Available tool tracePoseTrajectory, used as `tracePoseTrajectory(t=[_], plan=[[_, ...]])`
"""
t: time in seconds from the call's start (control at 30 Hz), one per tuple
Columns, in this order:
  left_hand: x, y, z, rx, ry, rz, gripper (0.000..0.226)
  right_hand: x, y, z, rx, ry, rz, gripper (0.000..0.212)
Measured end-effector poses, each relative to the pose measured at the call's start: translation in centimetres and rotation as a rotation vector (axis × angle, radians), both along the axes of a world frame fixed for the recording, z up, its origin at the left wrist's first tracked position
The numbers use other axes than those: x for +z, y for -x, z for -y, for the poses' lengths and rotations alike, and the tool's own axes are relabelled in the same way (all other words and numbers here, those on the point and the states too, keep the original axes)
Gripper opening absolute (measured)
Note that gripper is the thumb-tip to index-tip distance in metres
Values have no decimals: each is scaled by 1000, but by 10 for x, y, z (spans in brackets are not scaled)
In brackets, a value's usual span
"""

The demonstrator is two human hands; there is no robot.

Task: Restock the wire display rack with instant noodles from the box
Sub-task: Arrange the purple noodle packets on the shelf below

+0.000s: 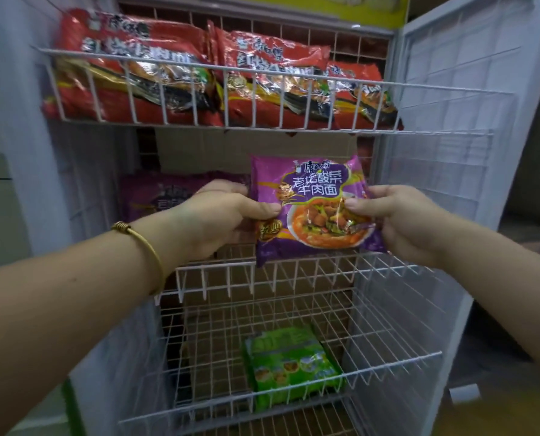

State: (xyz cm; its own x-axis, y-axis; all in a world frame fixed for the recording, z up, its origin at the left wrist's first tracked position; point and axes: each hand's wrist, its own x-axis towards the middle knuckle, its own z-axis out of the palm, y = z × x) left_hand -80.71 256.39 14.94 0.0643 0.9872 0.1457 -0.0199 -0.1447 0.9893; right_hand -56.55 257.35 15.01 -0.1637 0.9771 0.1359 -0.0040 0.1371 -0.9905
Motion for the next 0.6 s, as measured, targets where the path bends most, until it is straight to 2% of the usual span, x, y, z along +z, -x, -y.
tracePoseTrajectory(t=[0.1, 0.17, 0.23, 0.33, 0.4, 0.53, 0.6], plan=[[0, 10, -12, 80, -6, 24, 41, 4, 14, -14, -6, -17, 28, 41], [-1, 17, -20, 48, -16, -52, 29, 5, 22, -23, -28, -20, 19, 27], [-4, 23, -31, 47, -41, -125, 28, 5, 31, -34, -49, -22, 37, 22], [-11, 31, -45, 138, -151, -221, 18, 1, 45, -52, -113, -28, 111, 35], [-19, 36, -58, 202, -231, -251, 15, 0, 54, -64, -142, -60, 139, 36], [-31, 47, -74, 394, -408, -446, 13, -6, 70, -86, -166, -129, 255, 15], [-32, 52, -79, 458, -497, -531, 11, -11, 76, -97, -192, -161, 331, 13]])
